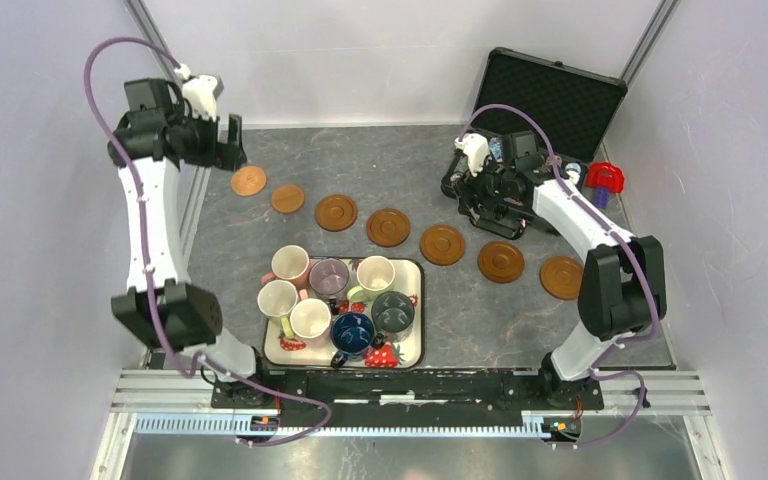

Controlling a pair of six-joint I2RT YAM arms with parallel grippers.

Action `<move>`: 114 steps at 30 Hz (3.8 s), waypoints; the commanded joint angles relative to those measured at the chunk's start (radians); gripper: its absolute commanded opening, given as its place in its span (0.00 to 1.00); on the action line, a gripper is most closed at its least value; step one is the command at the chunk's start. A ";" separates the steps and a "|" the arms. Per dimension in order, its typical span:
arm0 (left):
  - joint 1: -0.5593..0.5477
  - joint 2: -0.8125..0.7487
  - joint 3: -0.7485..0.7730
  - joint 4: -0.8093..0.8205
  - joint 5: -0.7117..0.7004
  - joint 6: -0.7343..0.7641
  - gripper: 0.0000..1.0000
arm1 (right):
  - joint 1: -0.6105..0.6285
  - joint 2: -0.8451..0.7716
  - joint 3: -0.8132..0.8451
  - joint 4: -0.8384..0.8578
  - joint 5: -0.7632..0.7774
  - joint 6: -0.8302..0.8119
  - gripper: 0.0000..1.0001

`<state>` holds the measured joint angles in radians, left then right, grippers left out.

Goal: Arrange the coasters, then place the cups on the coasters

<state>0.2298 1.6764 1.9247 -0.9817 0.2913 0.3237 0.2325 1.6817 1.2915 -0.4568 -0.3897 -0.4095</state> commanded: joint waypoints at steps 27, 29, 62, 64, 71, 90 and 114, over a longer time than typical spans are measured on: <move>0.134 -0.223 -0.783 -0.212 0.213 0.920 0.80 | 0.012 -0.108 -0.084 0.018 -0.036 -0.021 0.81; 0.126 -0.208 -0.800 -0.178 0.213 0.909 0.79 | 0.013 -0.106 -0.086 0.015 -0.032 -0.025 0.81; 0.004 -0.219 -0.920 -0.074 0.221 0.860 0.74 | 0.012 -0.102 -0.078 0.017 -0.021 -0.025 0.83; -0.003 -0.212 -0.920 -0.050 0.225 0.843 0.71 | 0.013 -0.100 -0.077 0.015 -0.021 -0.025 0.83; -0.006 -0.186 -0.917 0.009 0.255 0.807 0.62 | 0.013 -0.103 -0.080 0.015 -0.024 -0.025 0.82; -0.061 -0.165 -0.965 0.021 0.261 0.883 0.41 | 0.012 -0.103 -0.081 0.015 -0.020 -0.027 0.82; -0.027 -0.303 -0.782 0.004 0.319 0.696 0.02 | 0.013 -0.102 -0.077 0.018 -0.018 -0.020 0.82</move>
<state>0.1783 1.3949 0.9894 -1.0012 0.5262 1.1259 0.2417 1.6039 1.2064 -0.4507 -0.4072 -0.4278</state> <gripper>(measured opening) 0.251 0.818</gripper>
